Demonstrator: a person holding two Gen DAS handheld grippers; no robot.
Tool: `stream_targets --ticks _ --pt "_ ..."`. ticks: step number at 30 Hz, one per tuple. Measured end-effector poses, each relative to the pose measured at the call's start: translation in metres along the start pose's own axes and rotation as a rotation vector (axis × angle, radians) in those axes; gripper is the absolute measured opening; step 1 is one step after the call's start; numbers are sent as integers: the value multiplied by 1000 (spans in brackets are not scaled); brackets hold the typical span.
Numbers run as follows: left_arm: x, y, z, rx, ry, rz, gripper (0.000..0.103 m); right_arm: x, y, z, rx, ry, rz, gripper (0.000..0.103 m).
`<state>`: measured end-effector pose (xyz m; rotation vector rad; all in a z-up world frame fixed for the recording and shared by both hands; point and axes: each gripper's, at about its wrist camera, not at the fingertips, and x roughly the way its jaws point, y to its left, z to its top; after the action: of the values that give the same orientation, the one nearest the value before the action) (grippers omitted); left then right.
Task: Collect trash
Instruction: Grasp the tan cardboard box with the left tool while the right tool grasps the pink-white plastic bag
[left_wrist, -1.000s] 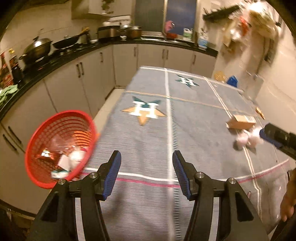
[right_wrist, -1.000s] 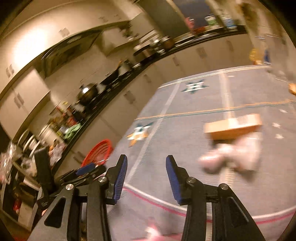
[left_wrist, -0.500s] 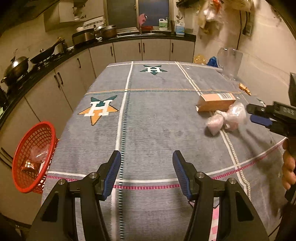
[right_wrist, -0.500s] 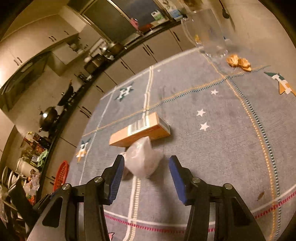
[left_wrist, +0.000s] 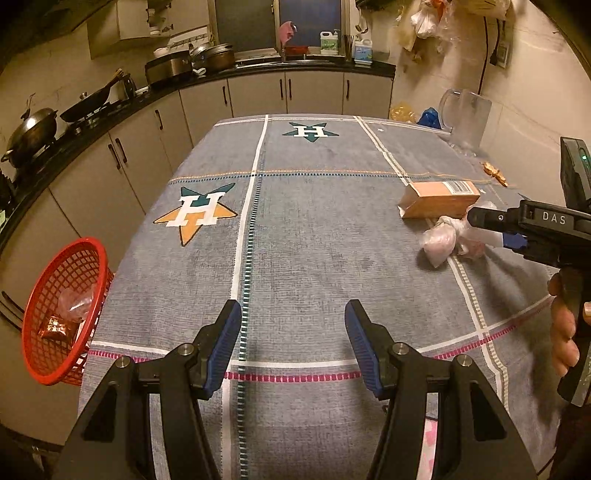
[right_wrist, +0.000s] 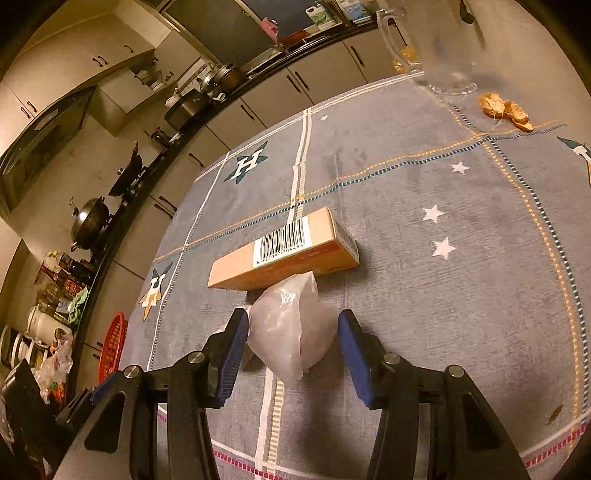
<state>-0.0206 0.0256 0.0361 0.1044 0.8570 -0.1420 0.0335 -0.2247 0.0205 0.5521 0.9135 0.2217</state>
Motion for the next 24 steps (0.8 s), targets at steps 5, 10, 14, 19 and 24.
stream_targets --ticks 5,10,14,19,24 --pt "4 -1 2 -4 10 -7 57 7 0 -2 -9 -3 22 34" --pt "2 -5 14 -9 12 -27 58 -9 3 -4 -31 -52 53 27" --pt "1 -17 33 2 -4 -47 63 -32 -6 -3 -7 -129 63 27" --pt "14 -53 68 77 -36 -119 75 -63 -35 -2 113 -234 12 27" --pt "42 -111 84 370 -36 -142 80 -80 -63 -2 226 -288 -13 27"
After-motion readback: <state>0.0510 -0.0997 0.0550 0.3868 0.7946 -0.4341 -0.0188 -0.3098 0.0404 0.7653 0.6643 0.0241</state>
